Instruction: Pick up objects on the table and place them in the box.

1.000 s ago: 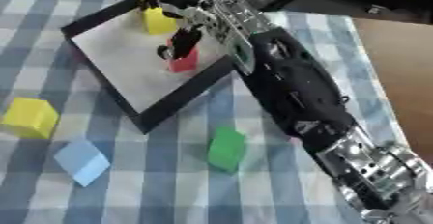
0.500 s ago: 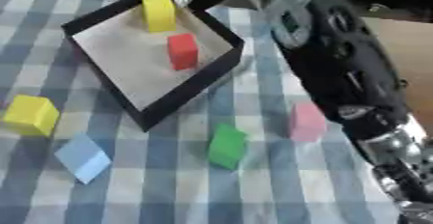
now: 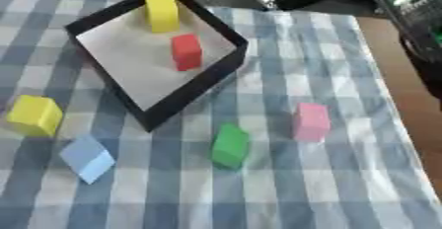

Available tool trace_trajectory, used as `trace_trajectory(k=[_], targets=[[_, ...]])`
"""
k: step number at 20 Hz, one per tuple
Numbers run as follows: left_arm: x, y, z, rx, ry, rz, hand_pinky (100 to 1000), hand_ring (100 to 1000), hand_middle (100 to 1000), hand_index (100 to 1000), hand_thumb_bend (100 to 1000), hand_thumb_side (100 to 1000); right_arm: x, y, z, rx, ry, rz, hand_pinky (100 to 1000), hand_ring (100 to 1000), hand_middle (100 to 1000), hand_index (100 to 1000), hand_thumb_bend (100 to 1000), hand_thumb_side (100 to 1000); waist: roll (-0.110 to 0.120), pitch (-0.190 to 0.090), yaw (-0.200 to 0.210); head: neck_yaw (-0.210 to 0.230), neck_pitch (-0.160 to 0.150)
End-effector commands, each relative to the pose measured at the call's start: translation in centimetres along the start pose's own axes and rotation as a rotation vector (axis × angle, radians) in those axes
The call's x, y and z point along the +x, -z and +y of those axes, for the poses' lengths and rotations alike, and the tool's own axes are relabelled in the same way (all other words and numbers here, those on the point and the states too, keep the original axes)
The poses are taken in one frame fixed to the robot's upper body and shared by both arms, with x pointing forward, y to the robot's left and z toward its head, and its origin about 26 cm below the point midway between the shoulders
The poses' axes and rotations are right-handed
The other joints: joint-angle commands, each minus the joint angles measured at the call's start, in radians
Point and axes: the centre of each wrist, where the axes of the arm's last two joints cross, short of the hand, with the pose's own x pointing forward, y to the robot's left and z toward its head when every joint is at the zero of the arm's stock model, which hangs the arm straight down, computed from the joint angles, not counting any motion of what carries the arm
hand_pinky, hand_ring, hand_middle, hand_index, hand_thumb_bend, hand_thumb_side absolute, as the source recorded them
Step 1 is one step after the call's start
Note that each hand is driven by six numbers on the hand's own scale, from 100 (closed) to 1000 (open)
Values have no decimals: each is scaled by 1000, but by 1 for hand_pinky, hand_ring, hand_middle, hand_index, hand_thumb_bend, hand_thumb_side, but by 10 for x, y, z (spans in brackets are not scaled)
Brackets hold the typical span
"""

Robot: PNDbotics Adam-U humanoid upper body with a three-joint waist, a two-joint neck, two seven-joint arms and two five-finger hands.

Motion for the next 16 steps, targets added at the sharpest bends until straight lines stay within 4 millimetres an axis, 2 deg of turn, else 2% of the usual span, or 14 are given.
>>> trace_trajectory(k=[1, 6, 11, 16], targets=[[8, 4, 8, 6, 30, -27, 746, 728, 820, 845, 404, 721, 10, -28, -12, 8, -61, 16, 888, 849, 810, 887, 163, 457, 0, -40, -1, 5, -1], [8, 4, 9, 8, 31, -28, 746, 729, 821, 845, 402, 722, -6, -48, 9, 65, -28, 90, 894, 870, 832, 902, 180, 475, -1, -36, -2, 9, 0], [9, 5, 9, 14, 28, -33, 746, 730, 821, 845, 402, 723, -19, -61, 29, 103, 36, 143, 898, 884, 845, 916, 233, 430, 2, -29, 0, 5, 2], [9, 5, 9, 16, 25, -32, 746, 731, 821, 845, 400, 725, -26, -68, 46, 124, 91, 159, 900, 886, 844, 917, 247, 411, 3, -24, 3, 6, 1]])
